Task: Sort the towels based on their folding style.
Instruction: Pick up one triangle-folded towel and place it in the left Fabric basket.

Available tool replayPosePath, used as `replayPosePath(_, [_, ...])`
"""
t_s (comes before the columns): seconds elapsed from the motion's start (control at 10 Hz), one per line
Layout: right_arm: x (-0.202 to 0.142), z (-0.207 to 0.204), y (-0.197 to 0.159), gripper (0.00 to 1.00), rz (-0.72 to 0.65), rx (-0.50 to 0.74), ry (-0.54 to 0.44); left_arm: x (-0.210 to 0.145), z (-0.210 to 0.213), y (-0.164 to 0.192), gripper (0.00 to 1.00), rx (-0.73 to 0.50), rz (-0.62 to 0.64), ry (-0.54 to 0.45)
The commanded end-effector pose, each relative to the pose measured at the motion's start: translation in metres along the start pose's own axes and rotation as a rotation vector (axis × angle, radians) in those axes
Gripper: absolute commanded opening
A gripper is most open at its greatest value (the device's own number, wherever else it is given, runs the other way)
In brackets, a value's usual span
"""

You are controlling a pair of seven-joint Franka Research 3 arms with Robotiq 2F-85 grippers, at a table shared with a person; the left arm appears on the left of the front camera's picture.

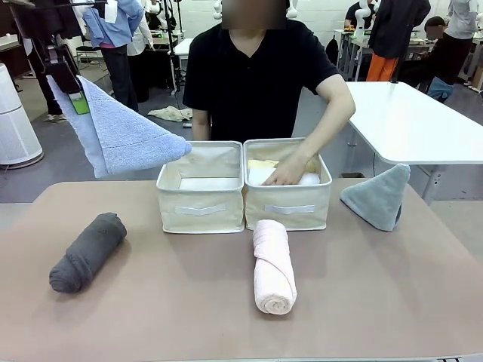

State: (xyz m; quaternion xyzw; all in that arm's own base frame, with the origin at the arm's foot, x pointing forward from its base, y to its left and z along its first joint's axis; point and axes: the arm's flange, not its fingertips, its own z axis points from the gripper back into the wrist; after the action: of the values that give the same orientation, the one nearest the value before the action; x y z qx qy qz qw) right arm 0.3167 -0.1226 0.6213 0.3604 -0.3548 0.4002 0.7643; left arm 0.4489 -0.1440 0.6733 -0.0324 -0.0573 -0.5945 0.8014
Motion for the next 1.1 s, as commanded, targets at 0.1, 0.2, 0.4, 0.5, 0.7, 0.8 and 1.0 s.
replayPosePath(0.1, [0.0,-0.002,0.0,1.0,0.008,0.01,-0.011,0.054,0.004,0.024,0.18,0.128,-0.187,0.105])
replayPosePath(0.2, [0.0,-0.002,0.0,1.0,0.008,0.01,-0.011,0.069,-0.001,0.031,0.18,0.137,-0.228,0.121])
replayPosePath(0.4, [0.0,-0.002,0.0,1.0,0.008,0.01,-0.011,0.103,-0.018,0.045,0.18,0.149,-0.324,0.153])
replayPosePath(0.5, [0.0,-0.002,0.0,1.0,0.008,0.01,-0.011,0.116,-0.03,0.049,0.18,0.137,-0.347,0.166])
replayPosePath(0.7, [0.0,-0.002,0.0,1.0,0.008,0.01,-0.011,0.129,-0.054,0.058,0.18,0.125,-0.36,0.144])
replayPosePath(0.8, [0.0,-0.002,0.0,1.0,0.008,0.01,-0.011,0.135,-0.064,0.064,0.18,0.112,-0.352,0.131])
replayPosePath(1.0, [0.0,-0.002,0.0,1.0,0.008,0.01,-0.011,0.146,-0.087,0.076,0.18,0.1,-0.358,0.146])
